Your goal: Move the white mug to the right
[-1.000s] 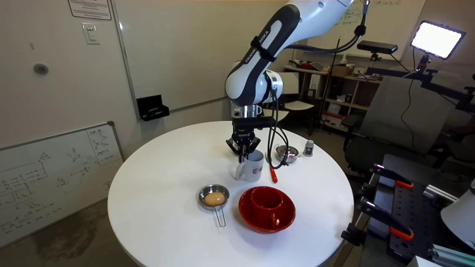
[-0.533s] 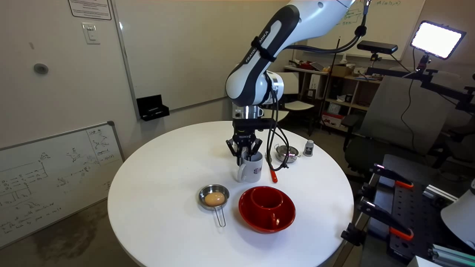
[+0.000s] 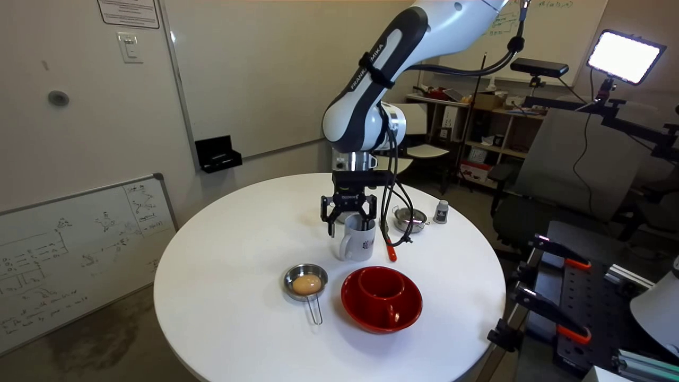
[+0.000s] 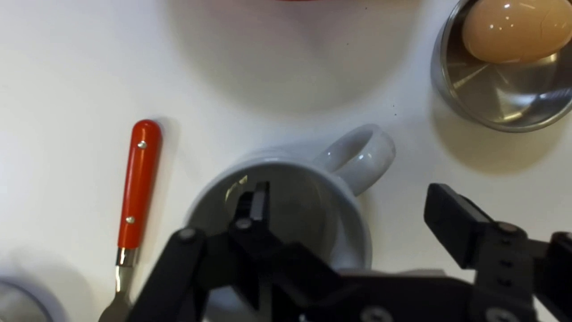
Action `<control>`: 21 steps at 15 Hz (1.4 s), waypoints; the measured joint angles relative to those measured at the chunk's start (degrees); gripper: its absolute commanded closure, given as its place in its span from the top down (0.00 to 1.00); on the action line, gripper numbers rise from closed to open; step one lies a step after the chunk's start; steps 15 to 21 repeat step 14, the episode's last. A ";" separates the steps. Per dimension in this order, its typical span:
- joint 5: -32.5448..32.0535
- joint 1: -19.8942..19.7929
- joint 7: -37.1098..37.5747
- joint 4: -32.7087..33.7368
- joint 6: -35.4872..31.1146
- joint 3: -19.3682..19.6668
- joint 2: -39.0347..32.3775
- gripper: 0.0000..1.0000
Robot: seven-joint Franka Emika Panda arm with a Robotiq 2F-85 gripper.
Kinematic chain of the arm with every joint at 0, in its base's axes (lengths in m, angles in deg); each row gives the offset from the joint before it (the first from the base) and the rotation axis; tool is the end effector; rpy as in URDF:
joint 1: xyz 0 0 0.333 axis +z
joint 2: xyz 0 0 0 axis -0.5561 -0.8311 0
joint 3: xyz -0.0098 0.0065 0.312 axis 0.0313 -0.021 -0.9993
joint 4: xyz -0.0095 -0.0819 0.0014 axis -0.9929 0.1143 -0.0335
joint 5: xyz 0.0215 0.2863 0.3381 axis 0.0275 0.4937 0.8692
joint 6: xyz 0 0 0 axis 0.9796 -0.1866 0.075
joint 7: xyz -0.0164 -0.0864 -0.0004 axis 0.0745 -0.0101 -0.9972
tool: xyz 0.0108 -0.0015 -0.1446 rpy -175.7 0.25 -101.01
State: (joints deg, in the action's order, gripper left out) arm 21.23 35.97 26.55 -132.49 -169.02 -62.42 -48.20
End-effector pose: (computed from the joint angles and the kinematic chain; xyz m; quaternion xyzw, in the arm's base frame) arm 0.6322 0.0273 -0.0037 -0.9376 0.3261 0.1074 0.0552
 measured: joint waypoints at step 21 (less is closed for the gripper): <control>-7.45 5.20 0.19 -0.33 -0.05 2.60 11.21 1.00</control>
